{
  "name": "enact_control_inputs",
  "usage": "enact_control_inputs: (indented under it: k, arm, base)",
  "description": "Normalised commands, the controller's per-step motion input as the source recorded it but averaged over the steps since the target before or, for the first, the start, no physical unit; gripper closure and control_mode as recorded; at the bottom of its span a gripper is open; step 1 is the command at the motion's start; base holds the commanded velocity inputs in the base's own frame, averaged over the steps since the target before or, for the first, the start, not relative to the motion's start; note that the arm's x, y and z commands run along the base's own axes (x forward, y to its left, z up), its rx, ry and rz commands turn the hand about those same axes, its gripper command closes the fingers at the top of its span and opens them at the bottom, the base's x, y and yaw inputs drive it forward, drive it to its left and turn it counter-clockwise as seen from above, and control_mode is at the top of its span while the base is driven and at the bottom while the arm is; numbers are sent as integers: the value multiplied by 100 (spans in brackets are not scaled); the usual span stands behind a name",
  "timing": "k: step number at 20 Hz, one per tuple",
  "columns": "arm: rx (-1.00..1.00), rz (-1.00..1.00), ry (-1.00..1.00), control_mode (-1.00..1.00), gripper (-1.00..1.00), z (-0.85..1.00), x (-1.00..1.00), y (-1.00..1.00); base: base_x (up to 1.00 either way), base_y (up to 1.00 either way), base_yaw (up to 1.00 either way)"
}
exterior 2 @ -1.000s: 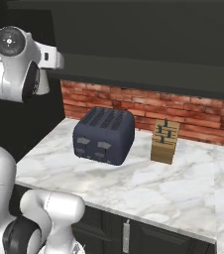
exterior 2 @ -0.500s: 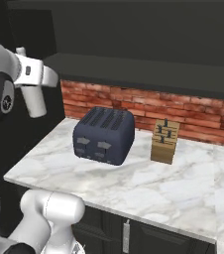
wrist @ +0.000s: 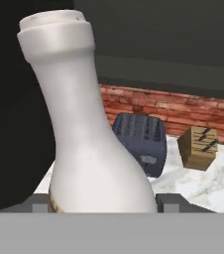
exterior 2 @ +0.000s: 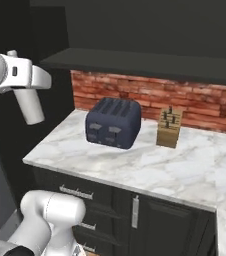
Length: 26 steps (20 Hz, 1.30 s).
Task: There is a bowl on the dining counter. Grab a lemon wedge from the fridge and place it in the bowl. Then get the liquor bottle and glass cup from the cabinet and place them next to the bowl.
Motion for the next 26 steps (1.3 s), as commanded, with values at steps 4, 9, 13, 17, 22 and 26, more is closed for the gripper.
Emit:
enact_control_inputs:
  k: [4, 9, 13, 17, 22, 26]
  arm:
    - [0, 0, 0, 100, 100, 0, 0, 0]
    - [0, 0, 0, 100, 100, 0, 0, 0]
    - [0, 0, 0, 100, 100, 0, 0, 0]
    - [0, 0, 0, 100, 100, 0, 0, 0]
    - [0, 0, 0, 100, 100, 0, 0, 0]
    - [0, 0, 0, 100, 100, 0, 0, 0]
  base:
    - [-100, 55, -5]
    - [-100, 24, -9]
    - [-100, 1, -15]
    - [-100, 0, -17]
    - [-100, 0, -17]
    - [-100, -7, -18]
